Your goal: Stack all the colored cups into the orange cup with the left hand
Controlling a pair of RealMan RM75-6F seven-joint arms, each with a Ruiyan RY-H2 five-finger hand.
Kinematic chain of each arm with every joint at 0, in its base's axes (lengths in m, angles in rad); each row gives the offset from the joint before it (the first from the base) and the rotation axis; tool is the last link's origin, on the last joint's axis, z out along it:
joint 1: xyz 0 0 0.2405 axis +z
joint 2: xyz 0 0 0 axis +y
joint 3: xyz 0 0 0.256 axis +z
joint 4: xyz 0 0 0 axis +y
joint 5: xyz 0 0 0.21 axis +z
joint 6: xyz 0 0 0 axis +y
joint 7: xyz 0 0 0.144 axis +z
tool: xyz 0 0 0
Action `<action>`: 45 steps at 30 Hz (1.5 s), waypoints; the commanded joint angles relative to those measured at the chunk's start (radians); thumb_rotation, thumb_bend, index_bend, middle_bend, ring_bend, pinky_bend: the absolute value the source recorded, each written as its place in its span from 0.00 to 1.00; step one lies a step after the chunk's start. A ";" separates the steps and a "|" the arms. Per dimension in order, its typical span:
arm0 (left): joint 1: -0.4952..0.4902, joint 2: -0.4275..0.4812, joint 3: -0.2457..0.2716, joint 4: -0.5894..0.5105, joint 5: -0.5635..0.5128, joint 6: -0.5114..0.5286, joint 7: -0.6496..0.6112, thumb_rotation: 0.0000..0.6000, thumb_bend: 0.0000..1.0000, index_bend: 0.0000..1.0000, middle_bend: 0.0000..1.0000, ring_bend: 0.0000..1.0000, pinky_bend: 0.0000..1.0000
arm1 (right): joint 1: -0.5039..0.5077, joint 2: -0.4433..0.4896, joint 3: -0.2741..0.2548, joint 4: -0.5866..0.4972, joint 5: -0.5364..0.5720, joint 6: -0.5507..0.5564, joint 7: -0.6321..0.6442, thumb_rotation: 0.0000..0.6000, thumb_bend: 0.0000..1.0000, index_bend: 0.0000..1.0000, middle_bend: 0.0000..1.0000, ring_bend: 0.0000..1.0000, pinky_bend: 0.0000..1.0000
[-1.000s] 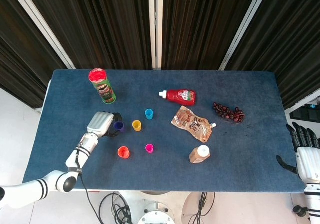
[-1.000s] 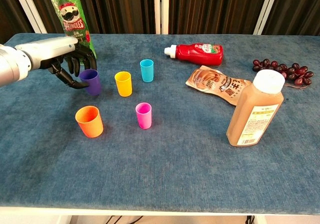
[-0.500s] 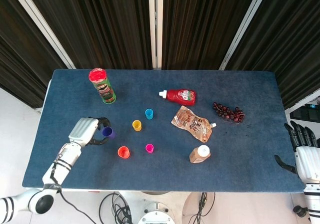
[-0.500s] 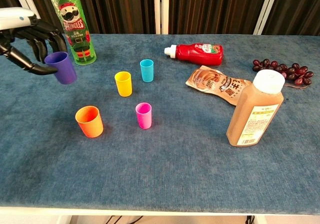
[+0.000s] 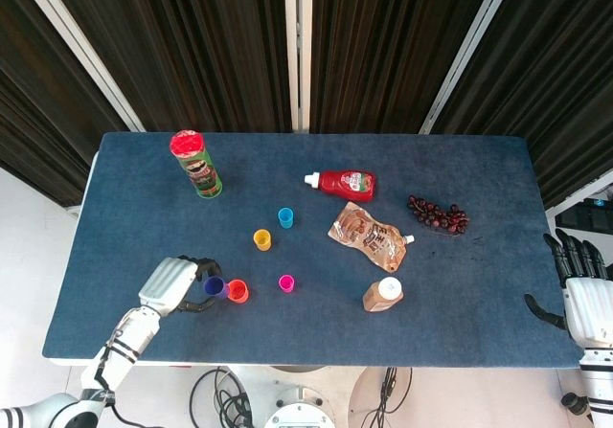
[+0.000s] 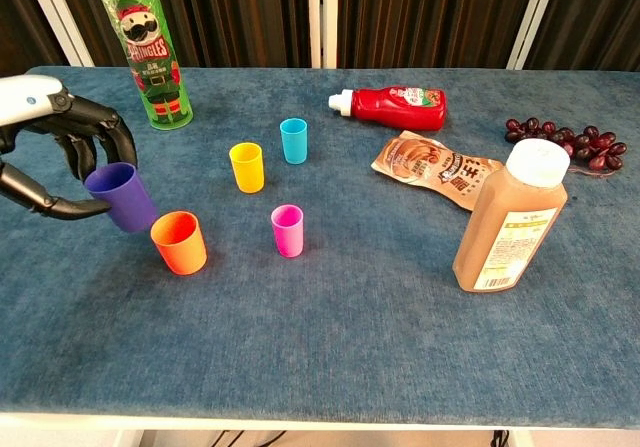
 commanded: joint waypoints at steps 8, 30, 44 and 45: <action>-0.017 -0.069 -0.027 0.025 -0.002 0.012 0.063 1.00 0.28 0.46 0.49 0.47 0.43 | 0.003 0.002 -0.002 -0.016 0.007 -0.013 -0.007 1.00 0.16 0.00 0.00 0.00 0.00; -0.045 -0.105 -0.025 0.038 -0.053 -0.033 0.121 1.00 0.28 0.40 0.46 0.44 0.42 | 0.004 0.003 0.002 -0.001 0.020 -0.020 0.020 1.00 0.17 0.00 0.00 0.00 0.00; -0.048 -0.085 -0.026 0.013 -0.055 -0.027 0.137 1.00 0.24 0.27 0.36 0.36 0.39 | 0.001 0.002 0.002 0.000 0.018 -0.013 0.027 1.00 0.17 0.00 0.00 0.00 0.00; -0.047 -0.084 -0.028 0.011 -0.054 -0.023 0.137 1.00 0.24 0.27 0.36 0.36 0.39 | 0.001 0.002 0.002 0.000 0.018 -0.013 0.028 1.00 0.17 0.00 0.00 0.00 0.00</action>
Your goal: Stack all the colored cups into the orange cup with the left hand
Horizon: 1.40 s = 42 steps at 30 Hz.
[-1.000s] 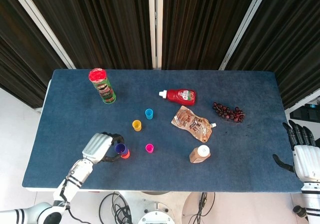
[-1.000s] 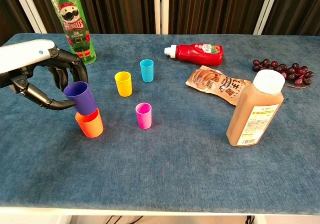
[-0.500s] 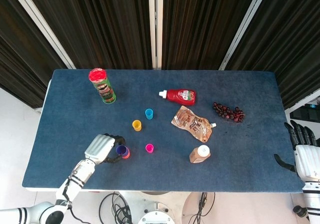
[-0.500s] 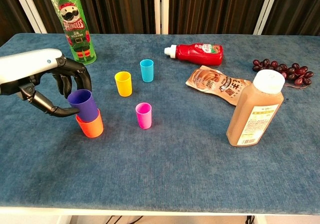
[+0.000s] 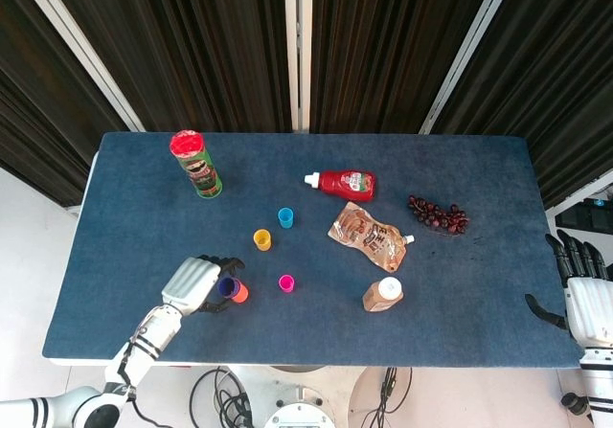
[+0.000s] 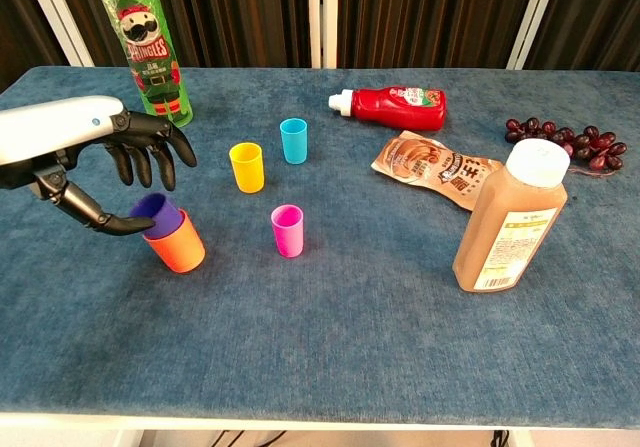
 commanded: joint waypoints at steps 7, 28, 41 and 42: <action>0.005 0.013 -0.012 -0.009 0.009 0.026 0.000 1.00 0.24 0.28 0.36 0.36 0.39 | -0.001 0.001 0.000 0.002 -0.001 0.000 0.006 1.00 0.17 0.00 0.00 0.00 0.00; -0.228 -0.189 -0.208 0.323 -0.271 -0.138 0.080 1.00 0.25 0.30 0.37 0.36 0.39 | -0.014 0.006 -0.005 0.004 -0.016 0.023 0.029 1.00 0.17 0.00 0.00 0.00 0.00; -0.277 -0.260 -0.174 0.430 -0.319 -0.167 0.121 1.00 0.24 0.33 0.36 0.36 0.39 | -0.010 0.003 -0.004 0.011 -0.009 0.010 0.040 1.00 0.17 0.00 0.00 0.00 0.00; -0.282 -0.266 -0.172 0.440 -0.319 -0.170 0.124 1.00 0.24 0.33 0.36 0.36 0.39 | -0.010 0.003 -0.005 0.011 -0.011 0.009 0.039 1.00 0.17 0.00 0.00 0.00 0.00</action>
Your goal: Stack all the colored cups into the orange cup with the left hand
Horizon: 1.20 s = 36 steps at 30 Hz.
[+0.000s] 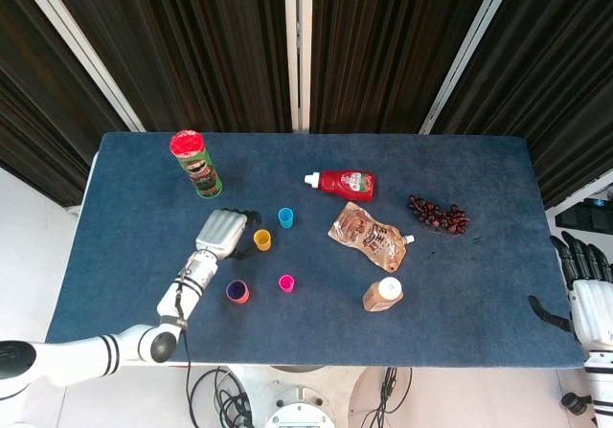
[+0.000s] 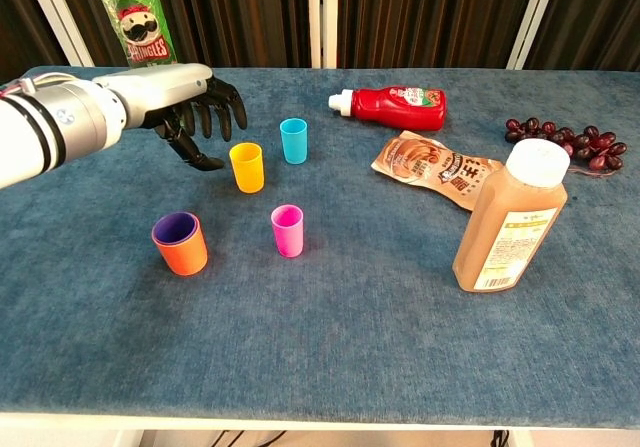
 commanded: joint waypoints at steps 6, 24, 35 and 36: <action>-0.034 -0.044 0.021 0.070 -0.001 -0.021 0.026 1.00 0.24 0.34 0.36 0.36 0.39 | -0.005 0.004 -0.005 -0.004 -0.010 0.007 0.007 1.00 0.17 0.00 0.00 0.00 0.00; -0.055 -0.101 0.015 0.140 0.033 -0.027 -0.038 1.00 0.27 0.46 0.47 0.43 0.44 | -0.006 0.001 -0.005 0.018 0.001 -0.003 0.028 1.00 0.17 0.00 0.00 0.00 0.00; -0.034 -0.070 -0.006 0.074 0.039 0.029 -0.050 1.00 0.27 0.52 0.53 0.47 0.47 | -0.008 0.005 -0.004 0.019 0.000 -0.001 0.034 1.00 0.17 0.00 0.00 0.00 0.00; -0.027 -0.053 -0.009 0.047 0.041 0.042 -0.048 1.00 0.27 0.52 0.53 0.47 0.47 | -0.008 0.006 -0.004 0.018 -0.001 -0.001 0.034 1.00 0.17 0.00 0.00 0.00 0.00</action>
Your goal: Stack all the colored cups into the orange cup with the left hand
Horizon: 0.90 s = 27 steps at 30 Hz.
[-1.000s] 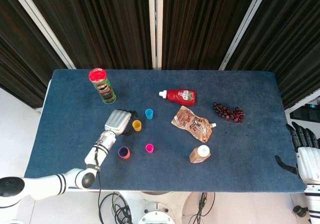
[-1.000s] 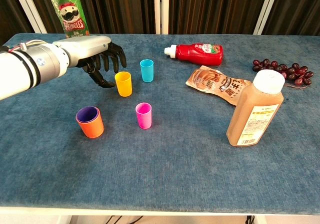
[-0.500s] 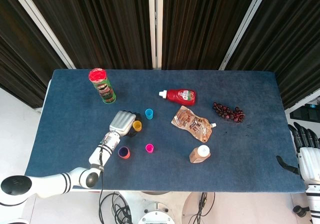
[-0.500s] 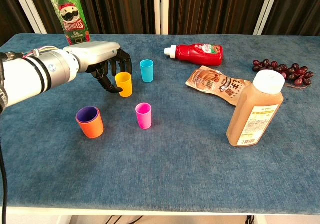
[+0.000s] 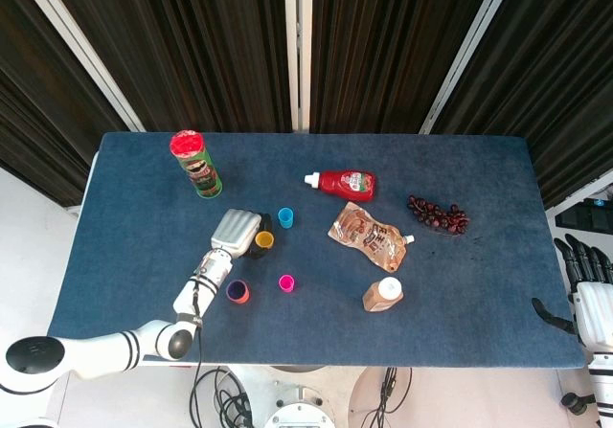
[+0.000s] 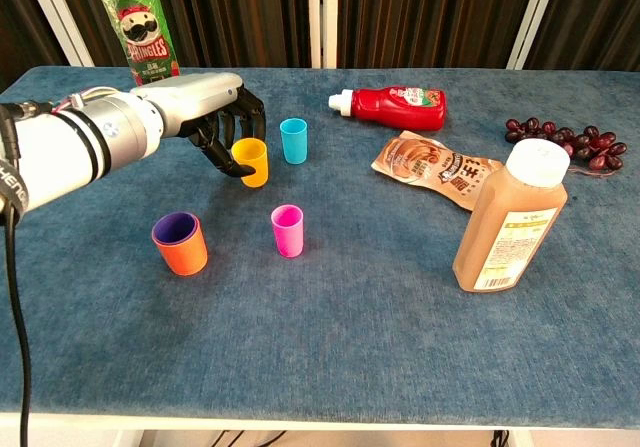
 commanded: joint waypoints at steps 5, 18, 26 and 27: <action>0.073 0.178 -0.004 -0.273 -0.015 0.100 0.041 1.00 0.27 0.52 0.53 0.47 0.47 | 0.003 0.003 -0.001 -0.009 -0.008 -0.001 -0.005 1.00 0.17 0.00 0.00 0.00 0.00; 0.218 0.440 0.143 -0.690 -0.005 0.189 0.078 1.00 0.28 0.52 0.53 0.47 0.47 | 0.015 0.003 -0.004 -0.040 -0.029 -0.004 -0.039 1.00 0.17 0.00 0.00 0.00 0.00; 0.281 0.424 0.205 -0.705 0.120 0.242 0.037 1.00 0.28 0.52 0.53 0.47 0.47 | 0.018 0.008 -0.008 -0.049 -0.029 -0.013 -0.052 1.00 0.17 0.00 0.00 0.00 0.00; 0.284 0.419 0.207 -0.703 0.131 0.245 0.033 1.00 0.28 0.52 0.52 0.47 0.47 | 0.019 0.009 -0.008 -0.050 -0.029 -0.014 -0.053 1.00 0.17 0.00 0.00 0.00 0.00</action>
